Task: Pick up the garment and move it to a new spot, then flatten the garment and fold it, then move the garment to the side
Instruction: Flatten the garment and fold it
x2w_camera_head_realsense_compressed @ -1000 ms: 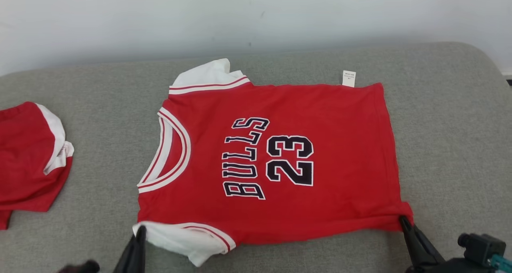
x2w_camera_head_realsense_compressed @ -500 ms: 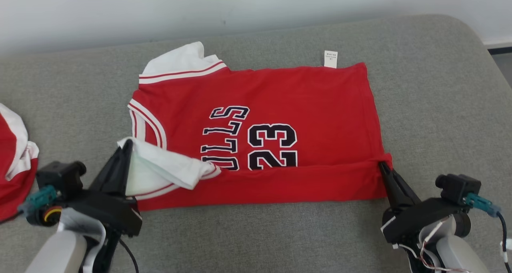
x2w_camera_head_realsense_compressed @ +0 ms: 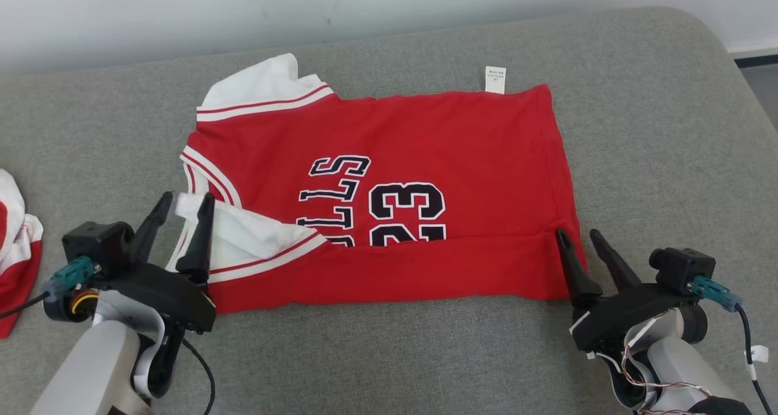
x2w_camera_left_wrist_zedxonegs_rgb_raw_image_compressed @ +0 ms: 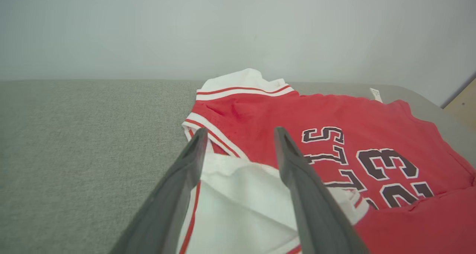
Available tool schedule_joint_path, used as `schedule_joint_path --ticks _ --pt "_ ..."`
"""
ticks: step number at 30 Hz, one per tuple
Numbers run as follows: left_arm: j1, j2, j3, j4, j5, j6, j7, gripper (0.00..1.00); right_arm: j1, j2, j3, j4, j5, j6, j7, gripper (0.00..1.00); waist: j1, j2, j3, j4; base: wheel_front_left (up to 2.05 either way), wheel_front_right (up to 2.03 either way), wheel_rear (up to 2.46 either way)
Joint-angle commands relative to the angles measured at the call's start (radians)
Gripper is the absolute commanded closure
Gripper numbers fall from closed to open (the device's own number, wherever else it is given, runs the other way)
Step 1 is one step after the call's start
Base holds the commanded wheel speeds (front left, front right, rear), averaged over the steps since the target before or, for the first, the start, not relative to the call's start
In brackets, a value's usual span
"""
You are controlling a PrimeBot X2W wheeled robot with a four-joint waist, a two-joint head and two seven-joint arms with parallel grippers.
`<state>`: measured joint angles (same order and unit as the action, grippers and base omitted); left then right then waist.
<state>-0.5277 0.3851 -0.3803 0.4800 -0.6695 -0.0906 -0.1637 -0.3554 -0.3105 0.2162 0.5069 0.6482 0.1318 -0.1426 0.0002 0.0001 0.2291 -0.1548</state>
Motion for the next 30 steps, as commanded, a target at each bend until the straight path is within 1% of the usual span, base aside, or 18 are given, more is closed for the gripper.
schedule_joint_path --ticks 1,6,11,15,20,25,30 --pt "-0.002 -0.003 0.003 0.007 -0.005 -0.004 -0.008 0.00 -0.001 -0.004 0.003 0.002 0.004 -0.002 -0.007 0.00 -0.0002 -0.0001 -0.009 0.005 0.00 0.00 0.00" --pt "0.028 -0.013 0.022 0.035 -0.014 -0.002 -0.061 0.00 0.026 -0.026 0.013 0.023 0.021 -0.002 -0.028 0.00 -0.0002 -0.0001 -0.040 0.019 0.00 0.00 0.00" --pt "0.097 -0.026 0.047 0.011 -0.015 0.007 -0.093 0.00 0.066 -0.046 0.014 0.031 0.032 -0.002 -0.049 0.00 -0.0002 -0.0001 -0.069 0.038 0.00 0.00 0.00" --pt "0.177 -0.037 0.055 -0.024 -0.004 0.030 -0.099 0.00 0.106 -0.053 -0.003 0.034 0.048 -0.002 -0.061 0.00 -0.0002 -0.0001 -0.080 0.052 0.00 0.00 0.00" --pt "0.245 -0.043 0.045 -0.009 0.004 0.036 -0.100 0.00 0.123 -0.053 -0.014 0.049 0.040 -0.002 -0.064 0.00 -0.0002 -0.0001 -0.075 0.058 0.00 0.00 0.00" --pt "0.246 -0.053 0.033 0.035 -0.004 0.020 -0.099 0.00 0.102 -0.040 -0.005 0.064 0.028 -0.002 -0.057 0.00 -0.0002 -0.0001 -0.058 0.056 0.00 0.00 0.00" --pt "0.204 -0.069 0.021 0.104 0.004 0.013 -0.100 0.00 0.079 -0.022 0.012 0.095 0.005 -0.002 -0.053 0.00 -0.0002 -0.0001 -0.036 0.054 0.00 0.00 0.00"
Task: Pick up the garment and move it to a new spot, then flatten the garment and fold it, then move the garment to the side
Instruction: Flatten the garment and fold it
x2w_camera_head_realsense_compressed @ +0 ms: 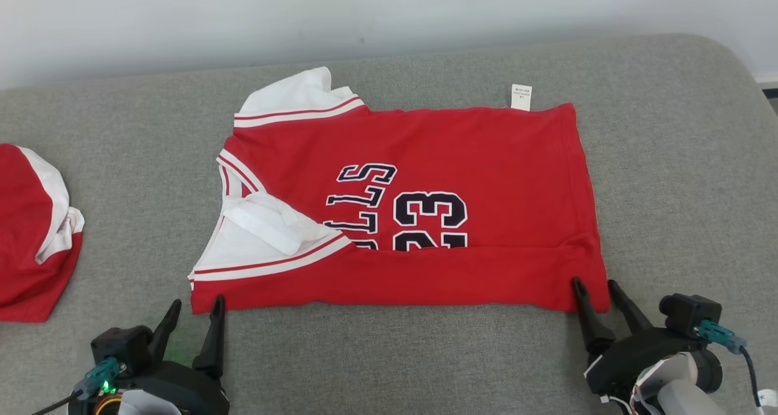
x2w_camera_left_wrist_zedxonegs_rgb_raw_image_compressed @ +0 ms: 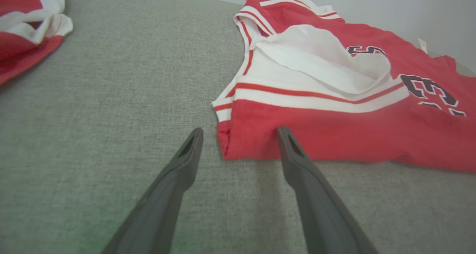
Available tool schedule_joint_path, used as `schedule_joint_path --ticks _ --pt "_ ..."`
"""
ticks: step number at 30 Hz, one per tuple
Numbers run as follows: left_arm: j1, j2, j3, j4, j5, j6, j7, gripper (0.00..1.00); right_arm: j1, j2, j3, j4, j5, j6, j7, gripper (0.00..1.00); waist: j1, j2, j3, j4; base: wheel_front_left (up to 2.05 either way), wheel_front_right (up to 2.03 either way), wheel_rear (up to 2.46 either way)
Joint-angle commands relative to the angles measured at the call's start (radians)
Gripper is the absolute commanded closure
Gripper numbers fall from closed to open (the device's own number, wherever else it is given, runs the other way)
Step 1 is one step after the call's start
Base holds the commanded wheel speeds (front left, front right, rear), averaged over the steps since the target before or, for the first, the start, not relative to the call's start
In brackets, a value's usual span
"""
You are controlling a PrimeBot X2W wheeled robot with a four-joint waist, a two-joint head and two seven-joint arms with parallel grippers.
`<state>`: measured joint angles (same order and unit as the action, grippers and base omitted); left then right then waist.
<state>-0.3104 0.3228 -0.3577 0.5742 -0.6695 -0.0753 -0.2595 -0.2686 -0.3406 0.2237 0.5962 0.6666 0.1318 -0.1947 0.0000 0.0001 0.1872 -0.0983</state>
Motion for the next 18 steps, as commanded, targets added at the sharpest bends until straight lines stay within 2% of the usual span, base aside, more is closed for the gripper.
schedule_joint_path --ticks 1,4,5,6,7,8,18 --pt "-0.020 -0.008 -0.004 0.024 0.006 -0.003 -0.004 0.00 -0.013 0.013 0.009 0.011 -0.014 -0.002 0.001 0.00 0.0000 -0.0001 0.010 -0.005 0.00 0.00 0.00" --pt "-0.045 -0.018 -0.004 0.056 0.000 -0.011 -0.005 0.00 -0.026 0.023 0.023 0.034 -0.024 -0.002 0.007 0.00 0.0000 -0.0001 0.019 -0.008 0.00 0.00 0.00" --pt "-0.050 -0.022 -0.005 0.071 -0.004 -0.012 -0.003 0.00 -0.031 0.028 0.027 0.042 -0.027 -0.002 0.009 0.18 0.0000 -0.0001 0.021 -0.009 0.00 0.00 0.00" --pt "-0.055 -0.024 -0.009 0.087 -0.005 -0.017 0.000 0.26 -0.035 0.034 0.033 0.048 -0.026 -0.002 0.010 0.74 0.0000 -0.0001 0.022 -0.011 0.00 0.00 0.00" --pt "-0.055 -0.024 -0.009 0.087 -0.005 -0.017 0.000 0.26 -0.035 0.034 0.033 0.048 -0.026 -0.002 0.010 0.74 0.0000 -0.0001 0.022 -0.011 0.00 0.00 0.00" --pt "-0.063 -0.025 -0.011 0.099 -0.006 -0.021 0.000 0.98 -0.037 0.039 0.038 0.052 -0.025 -0.002 0.010 1.00 0.0000 -0.0001 0.023 -0.011 0.00 0.00 0.00" --pt "-0.041 -0.043 -0.015 0.134 -0.018 -0.039 -0.005 1.00 -0.021 0.022 0.049 0.048 -0.001 -0.002 -0.033 1.00 0.0000 -0.0001 -0.035 0.011 0.00 0.00 0.00"
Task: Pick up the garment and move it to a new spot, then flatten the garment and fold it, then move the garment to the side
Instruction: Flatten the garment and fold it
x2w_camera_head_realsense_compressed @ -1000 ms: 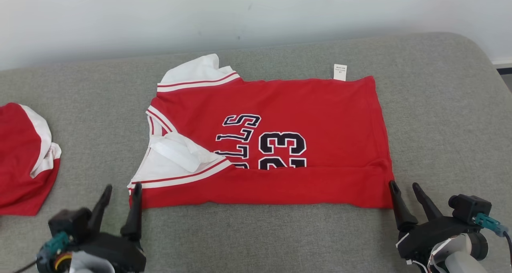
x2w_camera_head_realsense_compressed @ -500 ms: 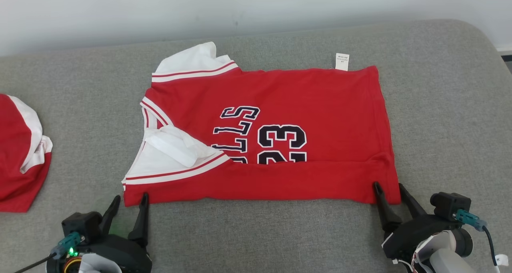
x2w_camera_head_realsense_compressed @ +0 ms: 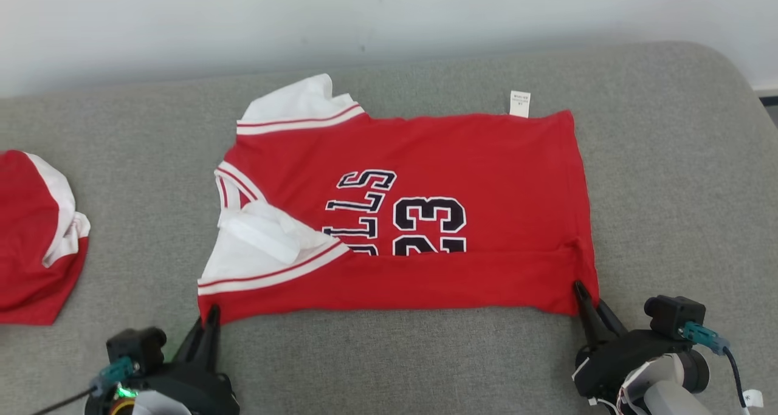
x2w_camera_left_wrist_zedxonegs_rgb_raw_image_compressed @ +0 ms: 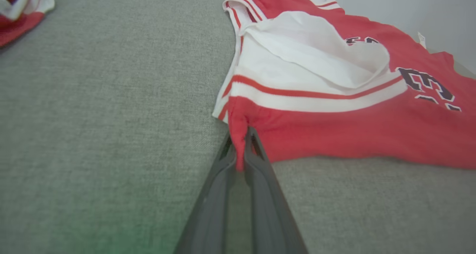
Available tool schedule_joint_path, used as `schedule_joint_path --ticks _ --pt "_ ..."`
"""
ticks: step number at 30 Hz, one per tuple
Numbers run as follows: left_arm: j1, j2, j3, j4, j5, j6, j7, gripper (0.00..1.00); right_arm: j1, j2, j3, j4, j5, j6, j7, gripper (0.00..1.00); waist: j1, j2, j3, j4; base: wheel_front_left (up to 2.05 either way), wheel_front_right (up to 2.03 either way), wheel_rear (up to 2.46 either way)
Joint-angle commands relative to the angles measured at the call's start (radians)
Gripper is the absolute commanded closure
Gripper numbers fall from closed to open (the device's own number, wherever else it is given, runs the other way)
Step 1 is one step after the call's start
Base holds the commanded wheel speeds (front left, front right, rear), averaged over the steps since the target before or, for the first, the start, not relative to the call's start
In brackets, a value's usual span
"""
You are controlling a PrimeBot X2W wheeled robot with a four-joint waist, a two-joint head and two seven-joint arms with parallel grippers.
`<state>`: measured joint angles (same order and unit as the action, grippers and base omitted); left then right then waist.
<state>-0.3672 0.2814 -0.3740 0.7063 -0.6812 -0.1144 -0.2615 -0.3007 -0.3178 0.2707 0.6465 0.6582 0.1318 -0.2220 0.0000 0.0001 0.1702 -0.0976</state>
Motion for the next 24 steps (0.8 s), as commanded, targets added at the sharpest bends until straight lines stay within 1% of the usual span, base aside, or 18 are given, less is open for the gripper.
schedule_joint_path --ticks 1,4,7,13,20,24 --pt "0.026 -0.004 0.005 -0.006 -0.008 -0.002 -0.003 1.00 0.018 -0.004 0.000 -0.005 0.010 -0.002 -0.007 1.00 0.0000 -0.0001 -0.029 0.014 0.00 0.00 0.00" --pt "0.069 -0.010 0.022 -0.040 -0.012 -0.001 -0.004 1.00 0.041 -0.014 -0.004 -0.018 0.020 -0.002 -0.007 1.00 0.0000 -0.0001 -0.053 0.024 0.00 0.00 0.00" --pt "0.120 -0.023 0.033 -0.085 -0.001 0.010 -0.004 1.00 0.079 -0.027 -0.017 -0.038 0.032 -0.002 -0.006 1.00 0.0000 -0.0001 -0.075 0.041 0.00 0.00 0.00" --pt "0.231 -0.056 0.029 -0.174 0.005 0.027 -0.004 1.00 0.180 -0.047 -0.056 -0.110 0.044 -0.002 0.015 1.00 0.0000 -0.0001 -0.105 0.065 0.00 0.00 0.00" --pt "0.359 -0.080 0.041 -0.251 -0.007 0.057 -0.004 1.00 0.314 -0.057 -0.144 -0.215 0.022 -0.002 0.073 1.00 0.0000 -0.0001 -0.129 0.075 0.00 0.00 0.00" --pt "0.404 -0.083 0.043 -0.280 -0.009 0.068 -0.004 1.00 0.379 -0.039 -0.201 -0.280 0.006 -0.002 0.119 1.00 0.0000 -0.0001 -0.132 0.079 0.00 0.00 0.00"
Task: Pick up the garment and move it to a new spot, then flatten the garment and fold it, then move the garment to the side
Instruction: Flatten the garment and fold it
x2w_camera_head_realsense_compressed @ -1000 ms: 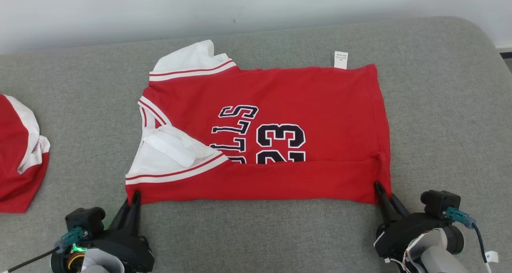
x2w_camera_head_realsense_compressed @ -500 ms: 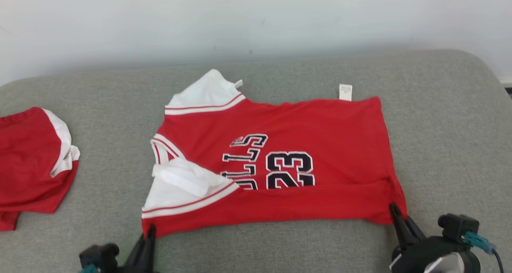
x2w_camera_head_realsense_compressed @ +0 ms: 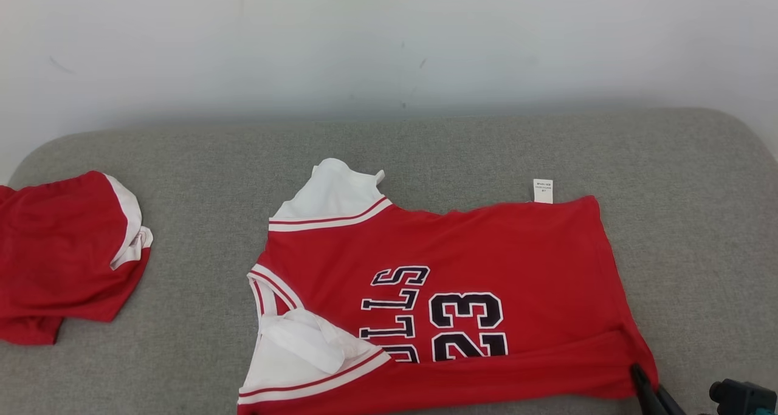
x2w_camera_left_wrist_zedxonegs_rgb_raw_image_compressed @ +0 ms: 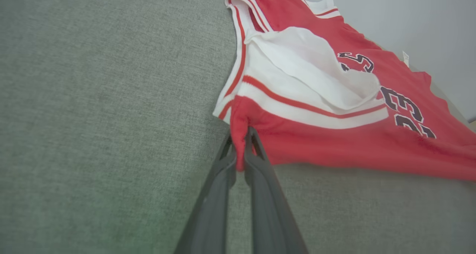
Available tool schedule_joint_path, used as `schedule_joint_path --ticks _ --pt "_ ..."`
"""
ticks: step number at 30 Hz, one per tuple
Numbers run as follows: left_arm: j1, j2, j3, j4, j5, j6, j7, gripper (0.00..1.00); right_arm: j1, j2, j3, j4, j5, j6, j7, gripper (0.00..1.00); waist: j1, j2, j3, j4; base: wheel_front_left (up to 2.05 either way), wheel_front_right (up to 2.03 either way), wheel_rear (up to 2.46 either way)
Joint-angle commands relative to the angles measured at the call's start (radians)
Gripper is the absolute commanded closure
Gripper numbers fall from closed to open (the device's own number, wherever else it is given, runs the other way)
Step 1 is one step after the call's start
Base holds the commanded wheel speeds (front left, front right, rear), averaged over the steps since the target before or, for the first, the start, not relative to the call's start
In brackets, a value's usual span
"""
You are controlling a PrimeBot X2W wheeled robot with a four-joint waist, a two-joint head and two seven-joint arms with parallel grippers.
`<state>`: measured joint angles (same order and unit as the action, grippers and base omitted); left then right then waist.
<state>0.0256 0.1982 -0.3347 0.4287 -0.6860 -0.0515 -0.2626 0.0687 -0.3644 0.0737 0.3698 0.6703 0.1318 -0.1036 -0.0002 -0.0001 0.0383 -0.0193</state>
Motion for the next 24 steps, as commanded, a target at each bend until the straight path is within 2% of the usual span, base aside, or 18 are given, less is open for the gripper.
schedule_joint_path --ticks 1,4,5,6,7,8,12,16,24 --pt "0.016 0.000 0.003 -0.006 -0.005 0.007 -0.003 1.00 0.020 0.013 -0.015 -0.014 -0.014 -0.002 0.011 1.00 0.0002 0.0001 -0.001 0.002 0.00 0.00 0.00" --pt "0.018 0.001 0.002 -0.007 0.003 0.012 -0.003 0.99 0.042 0.035 -0.041 -0.038 -0.033 -0.002 0.039 1.00 0.0002 0.0001 -0.004 0.008 0.00 0.00 0.00" --pt "0.016 0.004 0.000 -0.004 0.011 0.016 -0.003 0.86 0.049 0.043 -0.047 -0.042 -0.039 -0.002 0.050 1.00 0.0002 0.0001 -0.004 0.009 0.00 0.00 0.00" --pt "0.011 0.008 -0.002 -0.002 0.021 0.018 -0.003 0.72 0.054 0.050 -0.054 -0.047 -0.048 -0.002 0.059 0.59 0.0002 0.0001 -0.004 0.010 0.00 0.00 0.00" --pt "0.006 0.009 0.000 -0.002 0.029 0.021 -0.003 0.60 0.058 0.057 -0.062 -0.053 -0.056 -0.002 0.065 0.05 0.0002 0.0001 -0.004 0.012 0.00 0.00 0.00" --pt "0.004 0.006 0.003 -0.003 0.034 0.023 -0.003 0.00 0.061 0.064 -0.067 -0.059 -0.064 -0.002 0.068 0.00 0.0002 0.0001 -0.004 0.013 0.00 0.00 0.00" --pt "-0.001 0.000 0.025 -0.016 0.052 0.023 -0.003 0.00 0.065 0.079 -0.083 -0.082 -0.091 -0.002 0.062 0.00 0.0002 0.0001 -0.002 0.012 0.00 0.00 0.00" --pt "0.006 -0.012 0.089 -0.066 0.088 0.029 -0.003 0.00 0.051 0.092 -0.104 -0.125 -0.129 -0.002 0.021 0.00 0.0002 0.0001 -0.001 0.007 0.00 0.00 0.00" --pt "0.025 -0.033 0.260 -0.207 0.260 0.023 -0.003 0.00 0.020 0.116 -0.104 -0.188 -0.223 -0.002 -0.090 0.00 0.0002 0.0001 -0.012 0.005 0.00 0.00 0.00"
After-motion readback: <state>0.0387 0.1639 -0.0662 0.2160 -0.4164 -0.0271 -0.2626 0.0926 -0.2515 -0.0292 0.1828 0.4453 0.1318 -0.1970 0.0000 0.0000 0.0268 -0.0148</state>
